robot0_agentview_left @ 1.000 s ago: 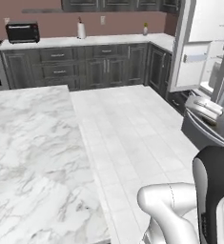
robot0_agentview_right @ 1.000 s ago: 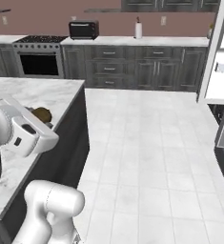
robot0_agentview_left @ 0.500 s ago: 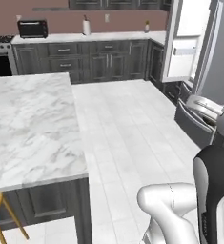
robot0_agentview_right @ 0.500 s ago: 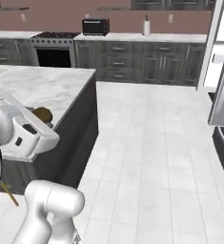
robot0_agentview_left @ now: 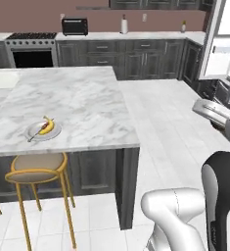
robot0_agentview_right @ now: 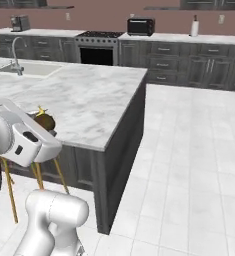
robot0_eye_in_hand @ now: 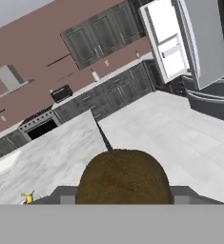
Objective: Pick up the banana and kiwi from the fridge and place one fruit on each plate on the dining counter.
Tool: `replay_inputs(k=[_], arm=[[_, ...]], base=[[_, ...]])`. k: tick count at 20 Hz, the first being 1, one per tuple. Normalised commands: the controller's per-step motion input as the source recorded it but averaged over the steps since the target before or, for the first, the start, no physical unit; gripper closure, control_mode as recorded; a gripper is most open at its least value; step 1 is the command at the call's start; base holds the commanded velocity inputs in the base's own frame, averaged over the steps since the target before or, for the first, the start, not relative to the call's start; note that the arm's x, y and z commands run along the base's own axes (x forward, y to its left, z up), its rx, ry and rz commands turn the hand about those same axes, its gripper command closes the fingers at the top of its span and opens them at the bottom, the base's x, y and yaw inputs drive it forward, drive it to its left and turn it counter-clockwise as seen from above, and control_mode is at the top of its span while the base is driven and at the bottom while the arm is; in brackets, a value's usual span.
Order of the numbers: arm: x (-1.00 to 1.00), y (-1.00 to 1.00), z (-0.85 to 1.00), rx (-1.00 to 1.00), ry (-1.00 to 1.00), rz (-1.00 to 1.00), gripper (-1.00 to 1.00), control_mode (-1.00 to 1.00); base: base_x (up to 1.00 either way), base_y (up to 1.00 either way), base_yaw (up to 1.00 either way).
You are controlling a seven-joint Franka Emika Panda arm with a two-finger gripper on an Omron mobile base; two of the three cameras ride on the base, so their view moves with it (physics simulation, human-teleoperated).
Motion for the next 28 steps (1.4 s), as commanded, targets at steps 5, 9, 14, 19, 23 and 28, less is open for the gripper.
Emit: replay_inputs(k=[5, 9, 14, 19, 23, 28], arm=[[0.00, 0.00, 0.00, 0.00, 0.00, 0.00, 1.00, 1.00], [0.00, 0.00, 0.00, 0.00, 0.00, 0.00, 1.00, 1.00], [0.00, 0.00, 0.00, 0.00, 0.00, 0.00, 1.00, 1.00], [0.00, 0.00, 0.00, 0.00, 0.00, 0.00, 1.00, 1.00], [0.00, 0.00, 0.00, 0.00, 0.00, 0.00, 1.00, 1.00], [0.00, 0.00, 0.00, 0.00, 0.00, 0.00, 1.00, 1.00]], base=[[-0.05, 1.00, 0.20], [0.00, 1.00, 0.14], [0.00, 1.00, 0.10], [0.01, 1.00, 0.05], [0.03, 1.00, 0.04], [0.12, 1.00, 0.01]])
